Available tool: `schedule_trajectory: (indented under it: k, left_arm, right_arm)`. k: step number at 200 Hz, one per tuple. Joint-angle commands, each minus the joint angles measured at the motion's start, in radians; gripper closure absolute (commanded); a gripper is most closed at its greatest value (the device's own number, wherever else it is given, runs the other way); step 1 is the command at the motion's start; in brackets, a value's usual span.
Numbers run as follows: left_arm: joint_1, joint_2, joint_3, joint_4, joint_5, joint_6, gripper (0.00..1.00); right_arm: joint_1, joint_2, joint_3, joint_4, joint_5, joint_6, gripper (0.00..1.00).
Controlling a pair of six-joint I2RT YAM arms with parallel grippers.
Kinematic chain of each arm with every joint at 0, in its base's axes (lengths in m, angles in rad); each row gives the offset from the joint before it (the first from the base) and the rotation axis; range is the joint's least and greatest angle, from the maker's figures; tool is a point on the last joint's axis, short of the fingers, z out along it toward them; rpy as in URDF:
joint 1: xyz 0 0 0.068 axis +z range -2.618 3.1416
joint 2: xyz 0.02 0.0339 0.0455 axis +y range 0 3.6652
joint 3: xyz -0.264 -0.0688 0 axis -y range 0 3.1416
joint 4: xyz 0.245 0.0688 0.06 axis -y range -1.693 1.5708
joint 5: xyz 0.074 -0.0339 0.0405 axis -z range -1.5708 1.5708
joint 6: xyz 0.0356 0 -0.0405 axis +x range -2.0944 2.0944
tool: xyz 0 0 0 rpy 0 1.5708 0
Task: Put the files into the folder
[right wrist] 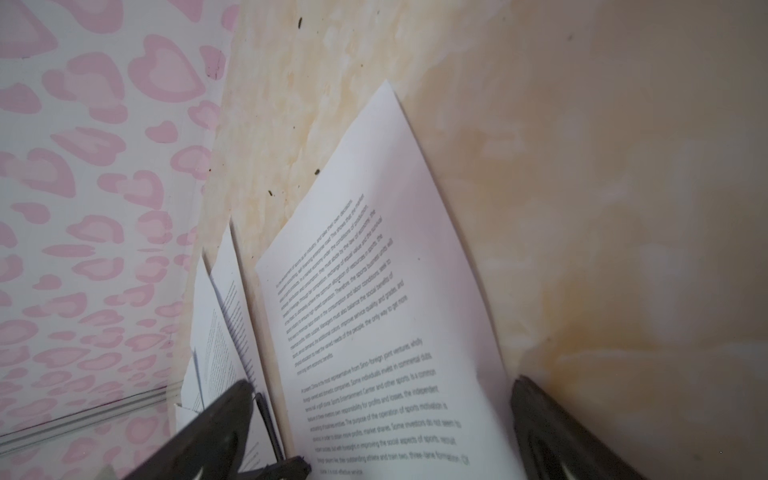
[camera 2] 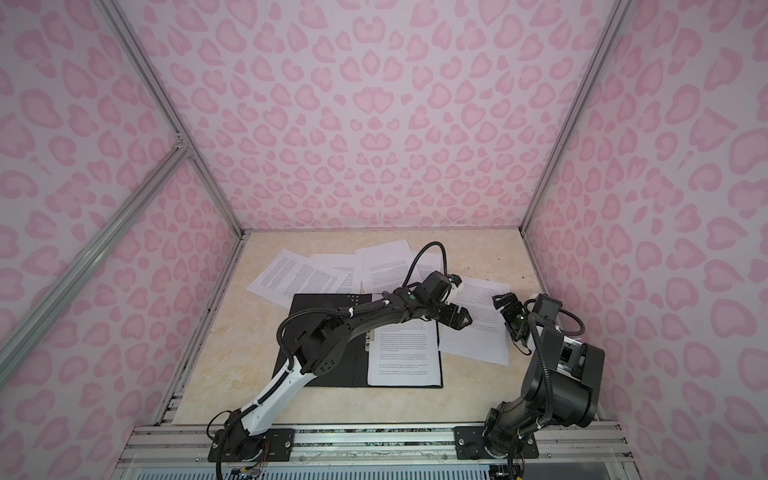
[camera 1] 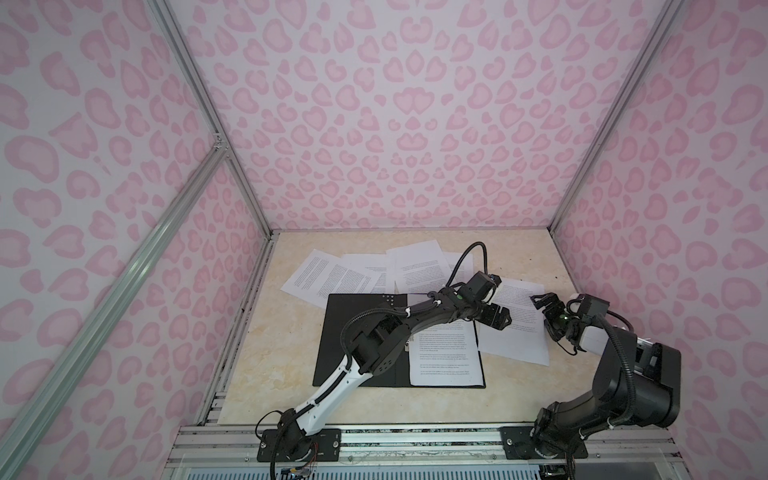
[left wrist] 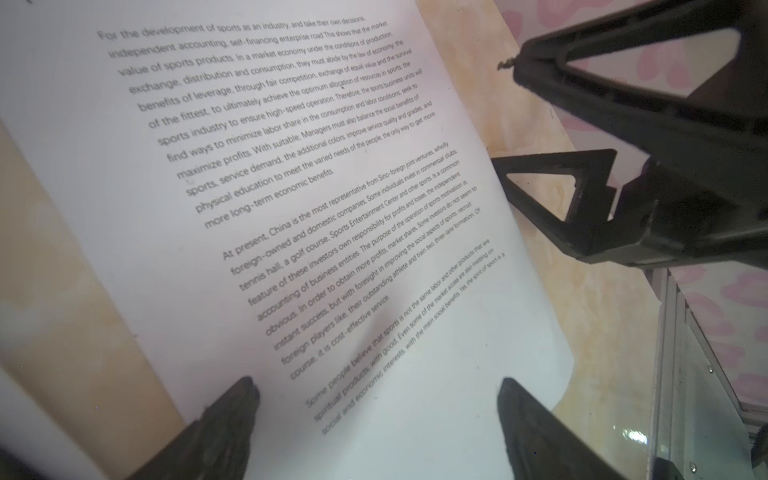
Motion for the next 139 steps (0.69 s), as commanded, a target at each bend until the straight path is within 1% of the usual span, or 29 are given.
schedule_trajectory:
  k: [1,37,62,74,84,94,100,108,126,139]
  left_arm:
    - [0.003,0.040,-0.007,-0.218,-0.028,-0.004,0.07]
    - [0.007,0.046,-0.002,-0.220,-0.022,-0.003,0.08]
    - [0.008,0.046,-0.004,-0.217,-0.016,-0.001,0.08]
    - [0.008,0.047,-0.004,-0.216,-0.013,0.001,0.08]
    - [0.008,0.044,-0.005,-0.213,-0.009,0.001,0.08]
    - [0.007,0.044,-0.009,-0.209,-0.005,0.001,0.08]
    - [0.007,0.042,-0.014,-0.203,-0.003,-0.001,0.08]
    - [0.007,0.042,-0.017,-0.199,0.001,-0.003,0.08]
    - [0.007,0.038,-0.017,-0.200,-0.001,-0.004,0.08]
    - [0.007,0.034,-0.017,-0.202,-0.003,-0.003,0.08]
  right_arm:
    - [0.006,-0.023,-0.010,-0.128,-0.101,0.044,0.02]
    - [0.031,-0.132,-0.008,-0.178,-0.128,0.030,0.02]
    - [0.062,-0.159,-0.001,-0.169,-0.138,0.016,0.02]
    - [0.072,-0.148,-0.009,-0.092,-0.165,0.031,0.02]
    - [0.084,-0.125,0.005,-0.063,-0.154,0.022,0.02]
    - [0.101,-0.106,0.037,-0.044,-0.107,-0.013,0.02]
    - [0.118,-0.089,0.066,-0.044,-0.052,-0.043,0.02]
    - [0.135,-0.063,0.102,-0.055,-0.015,-0.050,0.02]
    - [0.146,-0.020,0.133,0.022,-0.086,0.018,0.05]
    - [0.147,-0.026,0.144,-0.027,-0.085,0.013,0.06]
